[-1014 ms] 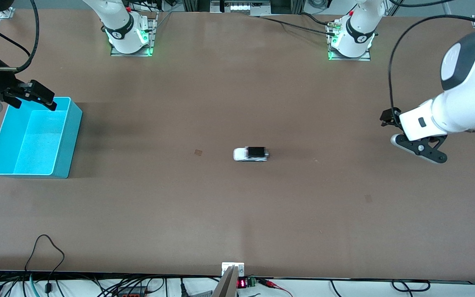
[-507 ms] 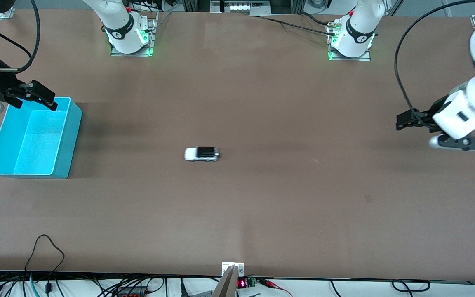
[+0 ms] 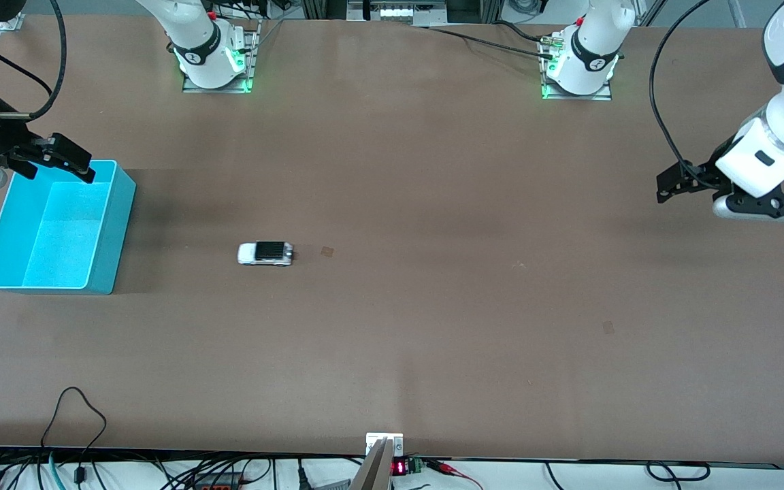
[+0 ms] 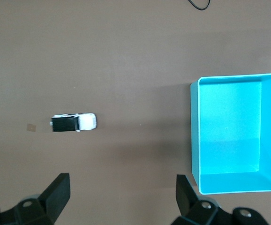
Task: Wind and store white jeep toy
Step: 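Raise the left gripper away as the jeep rolls toward the bin, then move the right gripper down over the stopped jeep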
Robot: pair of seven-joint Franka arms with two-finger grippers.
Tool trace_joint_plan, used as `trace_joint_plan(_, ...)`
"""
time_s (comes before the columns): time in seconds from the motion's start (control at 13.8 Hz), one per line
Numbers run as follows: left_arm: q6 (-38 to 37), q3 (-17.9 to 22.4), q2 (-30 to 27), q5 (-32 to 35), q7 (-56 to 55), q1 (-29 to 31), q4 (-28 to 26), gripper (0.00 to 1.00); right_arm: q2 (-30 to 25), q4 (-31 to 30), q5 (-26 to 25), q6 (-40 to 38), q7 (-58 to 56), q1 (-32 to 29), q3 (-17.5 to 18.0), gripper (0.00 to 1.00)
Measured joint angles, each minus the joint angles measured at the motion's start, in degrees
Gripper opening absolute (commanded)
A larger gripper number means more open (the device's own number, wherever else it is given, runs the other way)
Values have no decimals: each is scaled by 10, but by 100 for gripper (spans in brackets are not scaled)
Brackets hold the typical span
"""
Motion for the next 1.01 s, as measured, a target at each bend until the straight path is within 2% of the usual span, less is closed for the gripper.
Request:
trace_joint_plan(0.65, -10, -7, -2, 0, -4, -9, 7, 100, 1, -28, 1, 11, -4, 0, 0, 100)
trace_joint_plan(1.01, -11, -7, -2, 0, -4, -9, 8, 100, 10, -108, 7, 79, -143, 7, 9, 100)
